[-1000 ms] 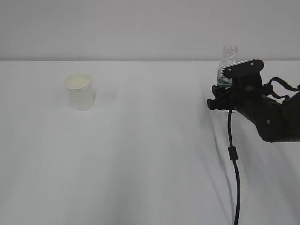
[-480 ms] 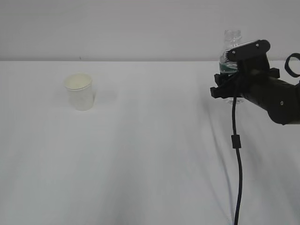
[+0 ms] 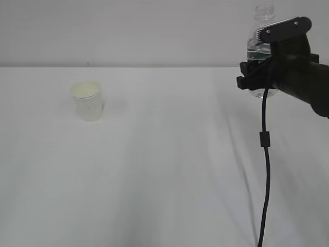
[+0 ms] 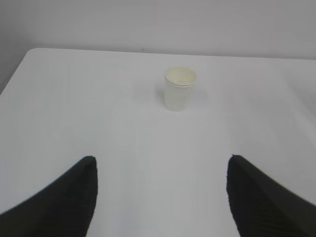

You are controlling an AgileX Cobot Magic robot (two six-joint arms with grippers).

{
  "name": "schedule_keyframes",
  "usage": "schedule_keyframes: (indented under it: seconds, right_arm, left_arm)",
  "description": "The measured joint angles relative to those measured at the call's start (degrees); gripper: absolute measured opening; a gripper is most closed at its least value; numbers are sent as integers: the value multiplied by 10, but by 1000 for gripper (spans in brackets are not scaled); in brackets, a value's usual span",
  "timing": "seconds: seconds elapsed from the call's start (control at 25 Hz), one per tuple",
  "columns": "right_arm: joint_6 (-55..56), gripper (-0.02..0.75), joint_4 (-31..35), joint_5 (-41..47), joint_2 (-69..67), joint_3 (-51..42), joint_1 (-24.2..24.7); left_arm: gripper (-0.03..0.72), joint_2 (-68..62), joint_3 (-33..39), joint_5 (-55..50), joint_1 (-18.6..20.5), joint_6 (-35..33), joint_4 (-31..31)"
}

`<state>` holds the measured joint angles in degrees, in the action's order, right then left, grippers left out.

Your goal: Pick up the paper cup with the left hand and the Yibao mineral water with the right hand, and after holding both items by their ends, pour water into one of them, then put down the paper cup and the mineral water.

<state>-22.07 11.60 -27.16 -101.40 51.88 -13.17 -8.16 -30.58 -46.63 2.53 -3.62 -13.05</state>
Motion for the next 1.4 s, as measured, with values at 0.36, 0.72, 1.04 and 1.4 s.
schedule_keyframes:
  seconds: [0.36, 0.72, 1.04, 1.4]
  right_arm:
    - [-1, 489, 0, 37, 44, -1, 0]
    - [-1, 489, 1, 57, 53, -1, 0]
    - [-1, 489, 1, 58, 53, -1, 0]
    - [-1, 489, 1, 58, 53, -1, 0]
  left_arm:
    - [582, 0, 0, 25, 0, -1, 3]
    - [583, 0, 20, 28, 0, -1, 4]
    - [582, -24, 28, 63, 0, -12, 0]
    - [582, -153, 28, 130, 0, -83, -45]
